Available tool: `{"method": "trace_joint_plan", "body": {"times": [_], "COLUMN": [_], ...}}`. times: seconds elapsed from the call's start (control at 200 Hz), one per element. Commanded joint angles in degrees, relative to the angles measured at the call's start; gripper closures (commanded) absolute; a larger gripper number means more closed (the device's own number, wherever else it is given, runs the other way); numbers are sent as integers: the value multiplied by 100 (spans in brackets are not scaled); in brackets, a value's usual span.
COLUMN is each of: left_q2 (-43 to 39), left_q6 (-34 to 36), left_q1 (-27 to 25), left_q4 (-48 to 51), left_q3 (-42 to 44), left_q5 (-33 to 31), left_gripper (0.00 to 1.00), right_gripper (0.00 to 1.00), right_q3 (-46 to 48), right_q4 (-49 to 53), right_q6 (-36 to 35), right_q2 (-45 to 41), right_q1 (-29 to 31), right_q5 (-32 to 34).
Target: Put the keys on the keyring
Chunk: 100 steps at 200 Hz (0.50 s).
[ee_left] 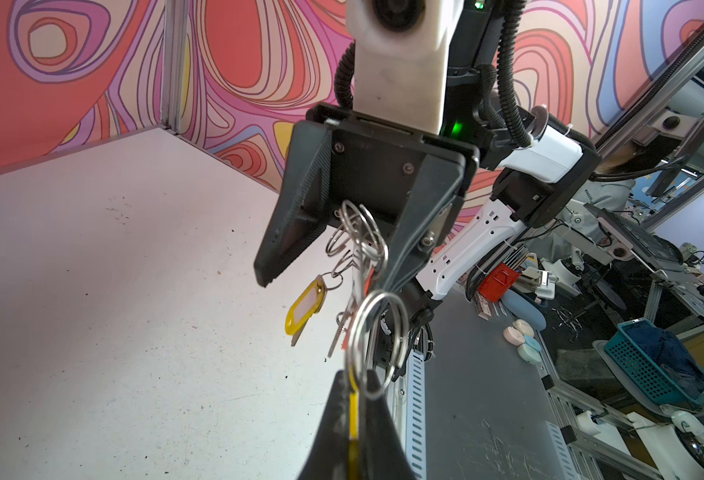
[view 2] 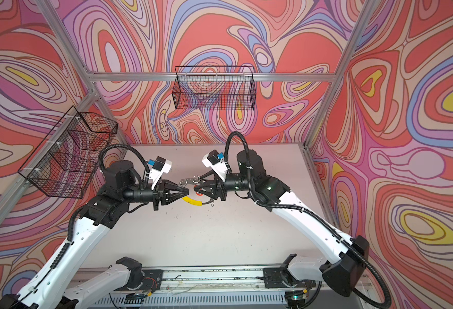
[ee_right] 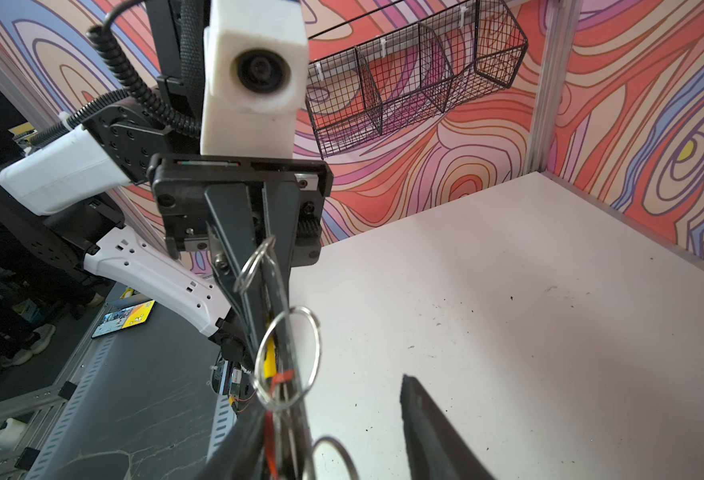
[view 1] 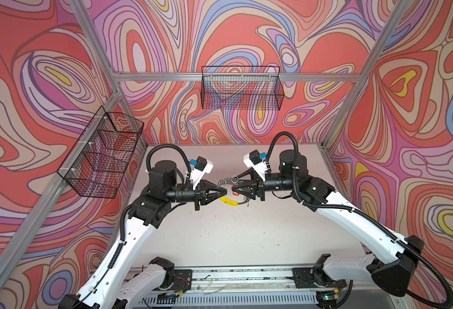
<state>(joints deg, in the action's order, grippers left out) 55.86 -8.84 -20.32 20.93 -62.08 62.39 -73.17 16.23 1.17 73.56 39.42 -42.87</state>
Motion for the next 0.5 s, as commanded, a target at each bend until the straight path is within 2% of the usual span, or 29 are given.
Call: {"method": "trace_joint_plan", "body": {"times": [0.0, 0.225, 0.321, 0.426, 0.496], "left_q2": [-84, -111, -161, -233, -255], "left_q6": [-28, -78, -182, -283, -328], "left_q1": [20, 21, 27, 25, 24], "left_q4": [-270, -303, -417, -545, -546], "left_q3": [32, 75, 104, 153, 162], "left_q5": [98, -20, -126, -203, -186], "left_gripper": [100, 100, 100, 100, 100], "right_gripper": [56, 91, 91, 78, 76], "right_q3": [145, 183, 193, 214, 240], "right_q4": [-117, -194, -139, -83, -44], "right_q6": [1, 57, 28, 6, 6], "right_q2": [-139, -219, -250, -272, -273], "right_q1": [-22, -22, -22, -22, -22], "right_q5": [119, 280, 339, 301, 260]}}
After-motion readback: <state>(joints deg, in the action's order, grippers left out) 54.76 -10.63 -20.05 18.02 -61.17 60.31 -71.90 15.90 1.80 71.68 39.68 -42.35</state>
